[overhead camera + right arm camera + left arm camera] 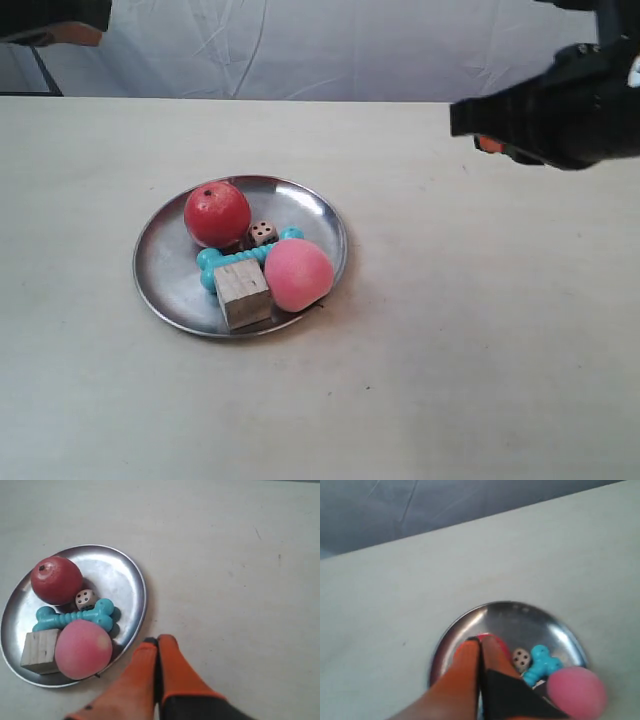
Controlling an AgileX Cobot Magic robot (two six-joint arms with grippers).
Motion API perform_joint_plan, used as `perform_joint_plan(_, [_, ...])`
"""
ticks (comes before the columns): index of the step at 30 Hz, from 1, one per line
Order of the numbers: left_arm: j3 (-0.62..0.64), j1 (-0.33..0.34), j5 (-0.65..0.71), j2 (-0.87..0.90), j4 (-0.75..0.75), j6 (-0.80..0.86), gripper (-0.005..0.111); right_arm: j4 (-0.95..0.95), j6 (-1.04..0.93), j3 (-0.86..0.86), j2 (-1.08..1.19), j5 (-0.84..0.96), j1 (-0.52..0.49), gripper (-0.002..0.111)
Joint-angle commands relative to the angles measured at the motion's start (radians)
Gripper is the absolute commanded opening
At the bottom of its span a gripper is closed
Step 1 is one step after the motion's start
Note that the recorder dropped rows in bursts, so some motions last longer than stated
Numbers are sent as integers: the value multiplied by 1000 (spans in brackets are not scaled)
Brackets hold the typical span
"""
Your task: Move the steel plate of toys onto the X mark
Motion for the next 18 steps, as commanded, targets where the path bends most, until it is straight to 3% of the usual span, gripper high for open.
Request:
perform_joint_plan(1, [293,-81,-255,-198,-112,107,0,-12,-4,184,-177,-158,-5,0])
perform_joint_plan(3, [439,-87,-361,-255,-108,104,0,-12,-4,267,-265,-209,-5,0])
perform_joint_plan(7, [603,-87,-314,-261,-116,101,0,30,-4,325,-336,-118,-5,0])
perform_joint_plan(14, [621,-87,-259,-261,-113,103,0,30,-4,325,-345,-104,-5,0])
perform_joint_plan(18, [621,-87,-265,-261,-113,103,0,-1,-7,325,-565,-94,-85,0])
